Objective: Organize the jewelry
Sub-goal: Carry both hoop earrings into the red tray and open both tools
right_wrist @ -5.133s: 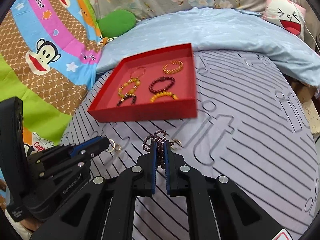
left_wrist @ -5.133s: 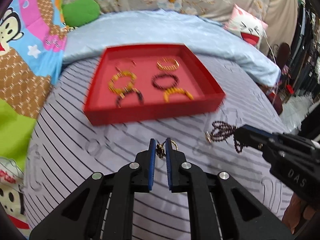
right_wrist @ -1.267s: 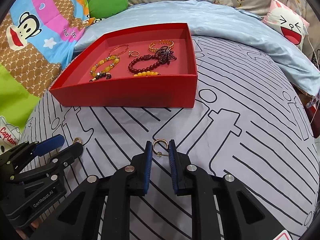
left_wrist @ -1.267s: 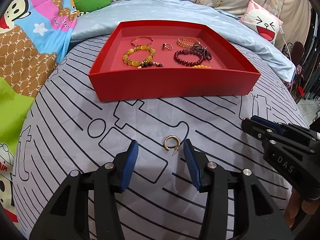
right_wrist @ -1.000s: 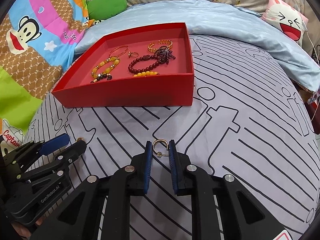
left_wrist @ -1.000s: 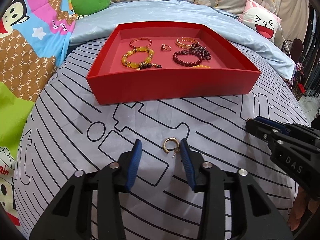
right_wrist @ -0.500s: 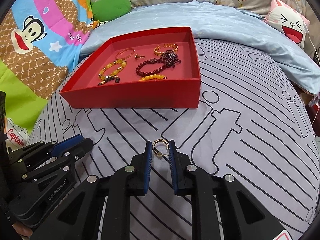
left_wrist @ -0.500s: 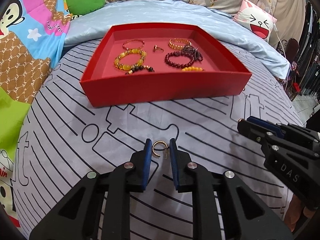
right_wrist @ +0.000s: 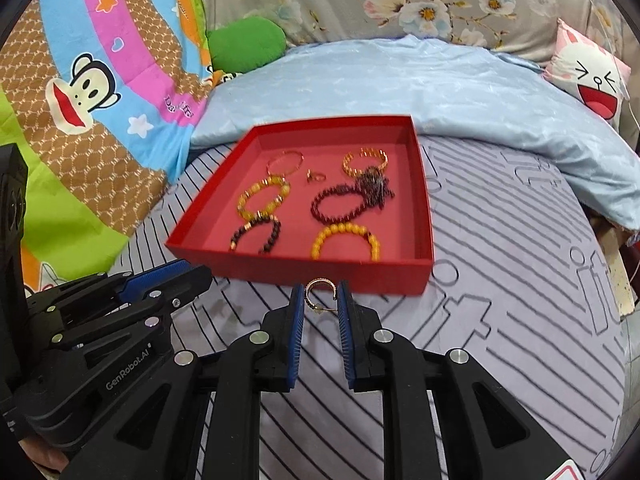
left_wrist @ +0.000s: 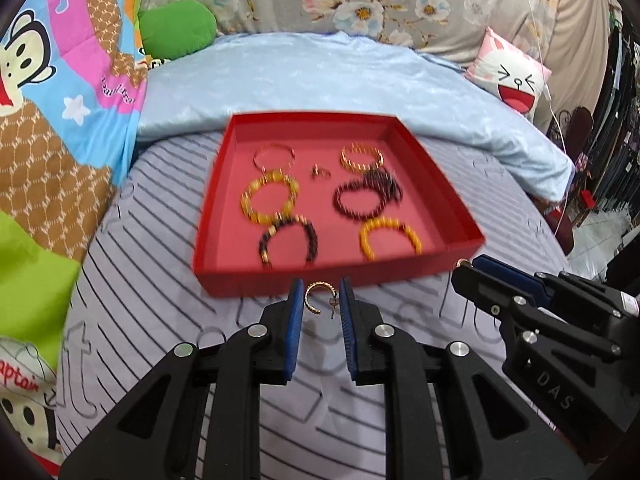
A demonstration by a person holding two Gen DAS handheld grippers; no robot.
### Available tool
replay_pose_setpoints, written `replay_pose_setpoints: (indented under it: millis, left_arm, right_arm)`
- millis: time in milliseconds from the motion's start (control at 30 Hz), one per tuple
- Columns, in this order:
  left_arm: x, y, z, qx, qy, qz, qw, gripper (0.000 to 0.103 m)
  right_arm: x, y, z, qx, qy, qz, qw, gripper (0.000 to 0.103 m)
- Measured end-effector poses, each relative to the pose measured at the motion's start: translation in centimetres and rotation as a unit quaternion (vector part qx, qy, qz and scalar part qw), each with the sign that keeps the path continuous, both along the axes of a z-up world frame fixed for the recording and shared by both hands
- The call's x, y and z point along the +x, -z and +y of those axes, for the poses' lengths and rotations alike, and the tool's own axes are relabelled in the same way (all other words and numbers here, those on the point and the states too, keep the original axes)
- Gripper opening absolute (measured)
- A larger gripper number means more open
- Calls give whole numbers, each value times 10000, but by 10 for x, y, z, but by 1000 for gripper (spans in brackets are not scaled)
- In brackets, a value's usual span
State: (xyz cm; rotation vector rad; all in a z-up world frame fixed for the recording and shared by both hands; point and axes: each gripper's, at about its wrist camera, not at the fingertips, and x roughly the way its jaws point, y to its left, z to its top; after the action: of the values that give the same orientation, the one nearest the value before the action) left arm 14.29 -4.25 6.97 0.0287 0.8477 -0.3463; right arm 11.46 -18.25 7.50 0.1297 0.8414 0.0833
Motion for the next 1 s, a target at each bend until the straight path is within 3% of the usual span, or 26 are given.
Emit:
replay_pose_setpoints:
  millis: [400, 1000]
  left_arm:
    - [61, -18, -9, 143, -135, -272, 9994, 18]
    - [126, 7, -19, 248, -223, -93, 9994, 18]
  right_arm:
    - [58, -18, 4, -66, -69, -253, 9996, 16]
    - [119, 11, 1, -11, 66, 10, 10000, 16]
